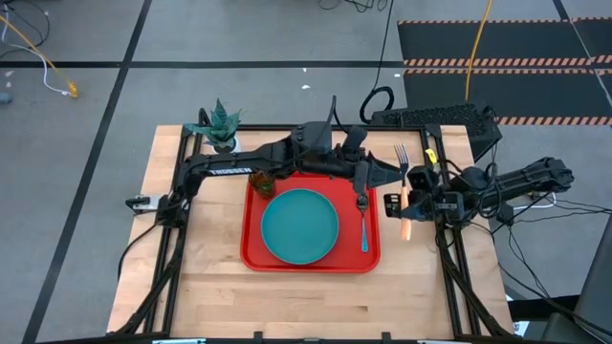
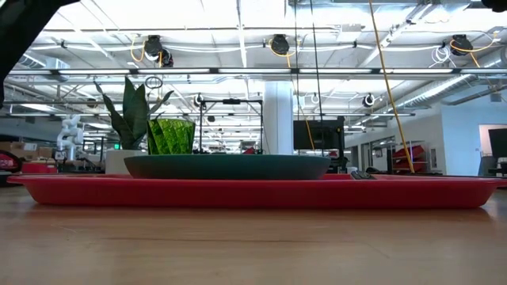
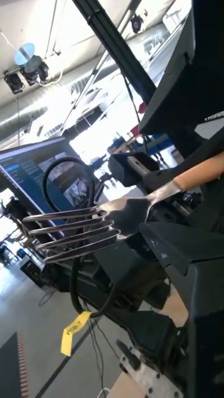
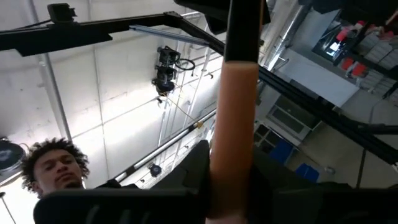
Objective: Pick and place plate/cup/fork/spoon on tray
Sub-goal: Put the yellow fork on the red tray between the blue plate and the blue spoon
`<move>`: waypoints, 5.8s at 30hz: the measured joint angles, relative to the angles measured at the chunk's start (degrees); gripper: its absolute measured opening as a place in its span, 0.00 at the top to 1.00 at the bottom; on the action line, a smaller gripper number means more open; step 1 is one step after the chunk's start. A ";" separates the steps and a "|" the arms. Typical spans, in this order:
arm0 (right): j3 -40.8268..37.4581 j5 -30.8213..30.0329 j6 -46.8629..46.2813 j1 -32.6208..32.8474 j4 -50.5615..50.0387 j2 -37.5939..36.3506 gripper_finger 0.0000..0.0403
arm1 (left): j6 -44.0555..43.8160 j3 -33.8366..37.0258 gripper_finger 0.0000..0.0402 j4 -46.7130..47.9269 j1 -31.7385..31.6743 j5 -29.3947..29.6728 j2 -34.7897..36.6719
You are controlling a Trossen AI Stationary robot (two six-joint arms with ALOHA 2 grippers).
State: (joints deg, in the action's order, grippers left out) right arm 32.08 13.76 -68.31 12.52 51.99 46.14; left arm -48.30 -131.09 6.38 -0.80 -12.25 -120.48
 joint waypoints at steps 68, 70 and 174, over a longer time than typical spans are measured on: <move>-0.02 1.57 -2.12 -0.03 1.84 3.66 0.89 | 0.01 0.00 0.99 6.86 1.36 -0.16 -0.27; -0.02 1.51 -2.15 -0.03 1.80 3.66 0.87 | 0.05 0.00 0.99 6.84 1.36 -0.16 -0.27; -0.04 -7.53 14.50 -16.31 -13.02 26.16 1.00 | 27.78 0.04 0.96 49.35 2.05 20.93 27.88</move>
State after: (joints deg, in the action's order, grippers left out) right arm 32.03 6.23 -53.81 -3.79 38.97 72.30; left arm -20.51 -131.04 55.72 1.26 8.68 -92.59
